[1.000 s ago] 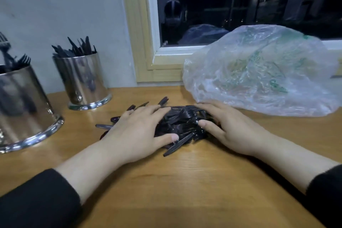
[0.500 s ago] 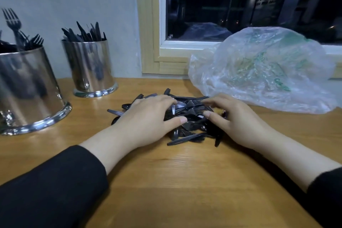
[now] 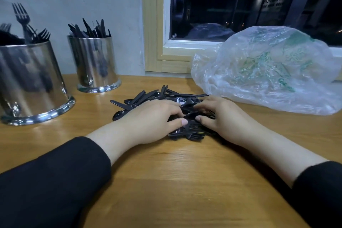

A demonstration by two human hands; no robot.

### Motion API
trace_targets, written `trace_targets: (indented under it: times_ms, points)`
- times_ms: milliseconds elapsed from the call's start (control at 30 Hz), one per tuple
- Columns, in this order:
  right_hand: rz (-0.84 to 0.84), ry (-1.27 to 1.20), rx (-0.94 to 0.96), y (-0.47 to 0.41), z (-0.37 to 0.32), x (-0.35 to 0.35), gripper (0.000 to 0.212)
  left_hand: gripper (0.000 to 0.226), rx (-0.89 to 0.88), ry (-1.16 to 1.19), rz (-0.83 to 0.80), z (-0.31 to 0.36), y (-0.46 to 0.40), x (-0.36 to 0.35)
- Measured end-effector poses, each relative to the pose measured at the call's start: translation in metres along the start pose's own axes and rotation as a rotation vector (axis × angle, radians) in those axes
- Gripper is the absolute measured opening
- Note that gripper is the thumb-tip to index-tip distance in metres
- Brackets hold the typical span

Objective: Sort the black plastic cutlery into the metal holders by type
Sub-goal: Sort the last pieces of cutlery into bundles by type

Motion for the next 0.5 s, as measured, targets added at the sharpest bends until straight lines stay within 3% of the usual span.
trace_targets:
  times_ms: [167,333,500]
  points:
    - [0.121,0.020,0.011,0.004,0.000,0.010,0.015,0.027,0.047,0.016,0.150,-0.005,0.001,0.010]
    - [0.441,-0.007,0.134,0.019,-0.012,0.045,0.010,0.040,-0.028,0.021,0.230,0.004,0.003,0.016]
    - [0.561,-0.031,0.286,0.030,-0.033,0.057,0.012,0.021,-0.091,0.018,0.321,0.008,0.000,0.022]
Point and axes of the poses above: each hand's wrist, its own y-axis away from the middle knuckle, its own x-axis out of the back of the hand, z = x × y, the point moved 8 cm from there along -y, towards the middle knuckle, and after that the axes turned 10 degrees about -z, right-handed, at the moved point
